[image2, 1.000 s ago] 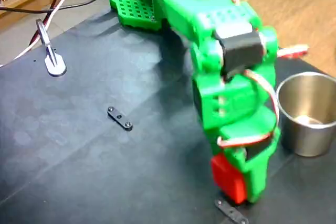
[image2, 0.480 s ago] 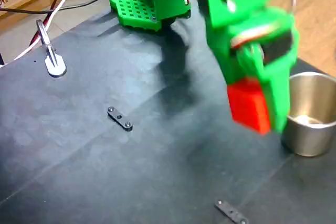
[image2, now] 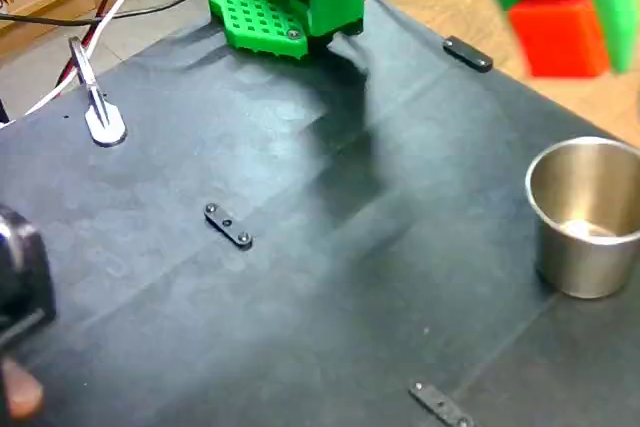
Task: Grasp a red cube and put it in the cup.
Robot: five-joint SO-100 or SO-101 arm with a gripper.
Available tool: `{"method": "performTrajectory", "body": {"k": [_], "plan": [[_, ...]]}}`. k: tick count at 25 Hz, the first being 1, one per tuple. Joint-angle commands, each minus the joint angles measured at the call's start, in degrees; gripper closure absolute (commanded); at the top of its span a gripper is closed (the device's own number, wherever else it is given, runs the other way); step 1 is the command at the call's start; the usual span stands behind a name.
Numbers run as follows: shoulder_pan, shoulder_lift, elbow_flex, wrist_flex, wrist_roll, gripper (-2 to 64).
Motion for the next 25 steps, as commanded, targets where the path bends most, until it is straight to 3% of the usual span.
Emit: {"method": "performTrajectory", "body": {"k": [1, 8, 15, 25], "plan": [[-1.3, 2.1, -0.6, -0.7, 0.4, 61.6], [-1.3, -1.6, -0.6, -1.2, 4.9, 61.6], [-0.5, -8.3, -0.6, -10.0, 8.9, 61.6], [-1.2, -15.4, -0.6, -10.1, 9.0, 61.6]]}}
